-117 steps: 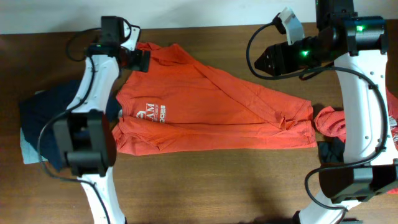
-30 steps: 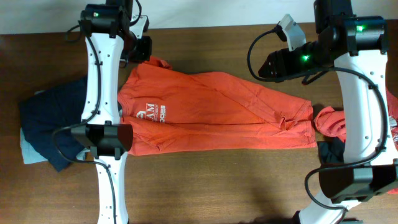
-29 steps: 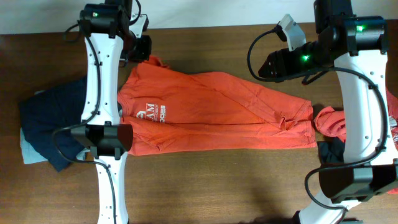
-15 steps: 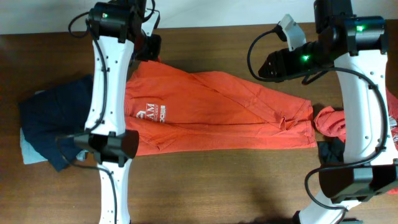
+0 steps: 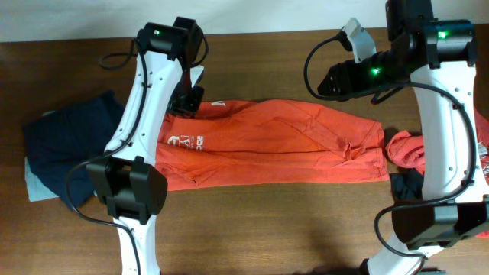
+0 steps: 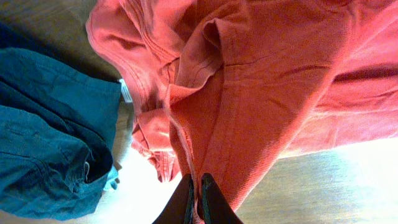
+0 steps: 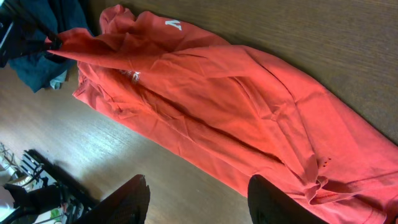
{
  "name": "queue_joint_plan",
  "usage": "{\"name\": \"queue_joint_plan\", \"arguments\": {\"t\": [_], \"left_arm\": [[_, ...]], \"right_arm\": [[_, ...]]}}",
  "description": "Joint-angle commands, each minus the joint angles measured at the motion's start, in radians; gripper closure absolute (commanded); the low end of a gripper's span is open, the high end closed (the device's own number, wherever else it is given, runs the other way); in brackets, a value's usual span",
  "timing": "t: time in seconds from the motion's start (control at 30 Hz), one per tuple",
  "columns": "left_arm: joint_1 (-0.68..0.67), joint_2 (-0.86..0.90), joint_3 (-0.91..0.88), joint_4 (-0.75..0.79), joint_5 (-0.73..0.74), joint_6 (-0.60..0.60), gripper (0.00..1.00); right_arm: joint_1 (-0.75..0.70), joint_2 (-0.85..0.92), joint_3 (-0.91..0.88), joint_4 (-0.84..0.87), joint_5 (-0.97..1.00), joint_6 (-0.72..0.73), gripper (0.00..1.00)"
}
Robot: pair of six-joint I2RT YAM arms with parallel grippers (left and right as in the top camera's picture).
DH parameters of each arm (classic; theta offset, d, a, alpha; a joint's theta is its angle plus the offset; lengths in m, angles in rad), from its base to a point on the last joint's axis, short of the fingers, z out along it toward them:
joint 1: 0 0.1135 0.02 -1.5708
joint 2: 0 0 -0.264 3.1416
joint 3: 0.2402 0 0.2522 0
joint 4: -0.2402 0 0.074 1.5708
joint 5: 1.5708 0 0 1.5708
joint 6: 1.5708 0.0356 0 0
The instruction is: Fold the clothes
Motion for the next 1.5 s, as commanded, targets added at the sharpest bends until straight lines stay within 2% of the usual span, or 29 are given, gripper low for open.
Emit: {"name": "queue_joint_plan", "arguments": {"t": [0.0,0.13,0.2,0.27,0.4,0.47,0.5,0.53,0.6,0.63,0.67,0.7,0.77,0.87,0.97,1.07,1.17,1.3,1.43,1.47], "left_arm": [[0.004,-0.039,-0.002,-0.001,-0.022,-0.011,0.93],[0.004,-0.115,-0.003,-0.001,-0.042,-0.012,0.84],[0.006,-0.177,-0.003,-0.001,-0.053,-0.014,0.69],[0.013,-0.225,-0.003,-0.001,-0.056,-0.015,0.63],[0.032,-0.314,-0.003,-0.001,-0.122,-0.057,0.61],[0.048,-0.364,-0.004,-0.001,-0.228,-0.113,0.61],[0.063,-0.381,-0.005,-0.001,-0.281,-0.142,0.58],[0.099,-0.391,-0.005,-0.001,-0.31,-0.169,0.49],[0.161,-0.387,-0.016,0.007,-0.225,-0.167,0.41],[0.218,-0.381,-0.05,0.031,-0.089,-0.134,0.41],[0.277,-0.375,-0.133,0.071,0.077,-0.044,0.41],[0.303,-0.371,-0.196,0.101,0.137,-0.02,0.4],[0.336,-0.367,-0.359,0.194,0.243,-0.005,0.41],[0.332,-0.367,-0.556,0.338,0.396,0.025,0.41],[0.285,-0.367,-0.727,0.511,0.415,0.062,0.41],[0.221,-0.367,-0.797,0.621,0.328,0.151,0.41],[0.125,-0.365,-0.863,0.716,0.104,0.174,0.39],[0.04,-0.365,-0.944,0.841,0.015,0.265,0.4],[0.003,-0.365,-0.982,0.874,-0.142,0.274,0.41],[0.002,-0.365,-0.986,0.883,-0.137,0.283,0.44]], "right_arm": [[-0.003,-0.013,0.002,-0.001,0.032,-0.004,0.44],[-0.003,-0.013,0.002,0.0,0.039,-0.004,0.43],[-0.003,-0.013,0.002,0.0,0.039,-0.004,0.43],[-0.003,-0.013,0.002,0.002,0.039,-0.005,0.43],[-0.003,-0.013,0.002,0.003,0.059,-0.004,0.43],[-0.003,-0.013,0.002,0.003,0.08,-0.004,0.43],[-0.003,-0.013,0.002,0.004,0.08,-0.004,0.42],[-0.003,-0.012,0.002,0.007,0.08,-0.004,0.4],[-0.003,-0.011,0.002,0.011,0.08,-0.003,0.39],[-0.003,-0.007,0.002,0.018,0.083,0.008,0.38],[-0.002,-0.002,0.002,0.031,0.121,0.065,0.37],[-0.002,0.002,0.002,0.038,0.155,0.101,0.36],[-0.002,0.02,0.002,0.048,0.255,0.198,0.35],[-0.002,0.044,0.001,0.046,0.27,0.218,0.34],[-0.002,0.07,-0.005,0.045,0.27,0.218,0.34],[-0.002,0.079,-0.016,0.052,0.271,0.218,0.34],[-0.002,0.085,-0.018,0.052,0.271,0.218,0.34],[-0.002,0.085,-0.018,0.053,0.271,0.218,0.34],[-0.002,0.085,-0.018,0.053,0.271,0.218,0.34],[-0.002,0.085,-0.018,0.053,0.271,0.218,0.34]]}}
